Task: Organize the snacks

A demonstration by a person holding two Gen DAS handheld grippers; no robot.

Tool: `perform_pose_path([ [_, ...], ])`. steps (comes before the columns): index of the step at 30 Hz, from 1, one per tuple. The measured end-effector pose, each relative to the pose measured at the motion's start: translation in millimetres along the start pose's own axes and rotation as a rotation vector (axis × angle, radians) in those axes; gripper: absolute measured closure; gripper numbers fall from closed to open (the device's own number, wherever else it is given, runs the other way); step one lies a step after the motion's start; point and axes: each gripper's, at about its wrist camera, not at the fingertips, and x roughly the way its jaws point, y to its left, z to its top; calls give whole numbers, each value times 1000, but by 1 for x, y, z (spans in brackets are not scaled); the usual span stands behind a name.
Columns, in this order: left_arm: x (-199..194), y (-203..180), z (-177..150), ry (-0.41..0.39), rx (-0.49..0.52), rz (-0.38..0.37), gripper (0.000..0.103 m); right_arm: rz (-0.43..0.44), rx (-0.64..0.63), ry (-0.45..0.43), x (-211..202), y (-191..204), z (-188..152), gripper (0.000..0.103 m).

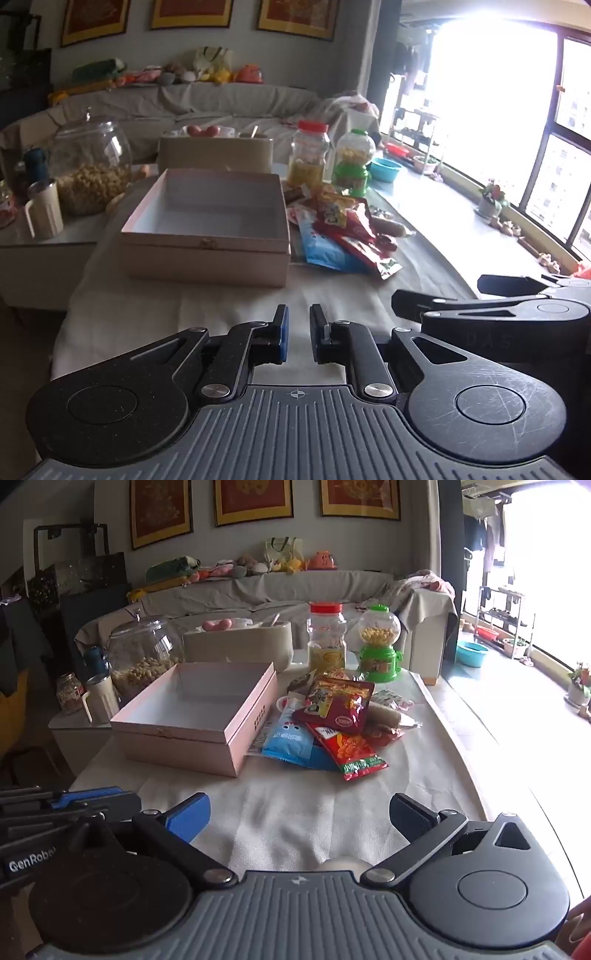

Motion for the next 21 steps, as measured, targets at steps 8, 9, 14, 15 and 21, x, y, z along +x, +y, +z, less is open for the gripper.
perform_pose_path([
  [8,5,8,0,17,-35,2,88,10,-24,51,2,7,-6,0],
  [9,6,8,0,18,-34,7,88,12,-20,56,5,6,-4,0],
  [14,1,6,-1,19,-41,13,88,7,-12,59,5,6,-4,0],
  [15,1,6,-1,22,-42,14,88,7,-10,59,5,6,-4,0],
  [21,2,6,-1,28,-45,12,88,9,-9,57,5,5,-2,0],
])
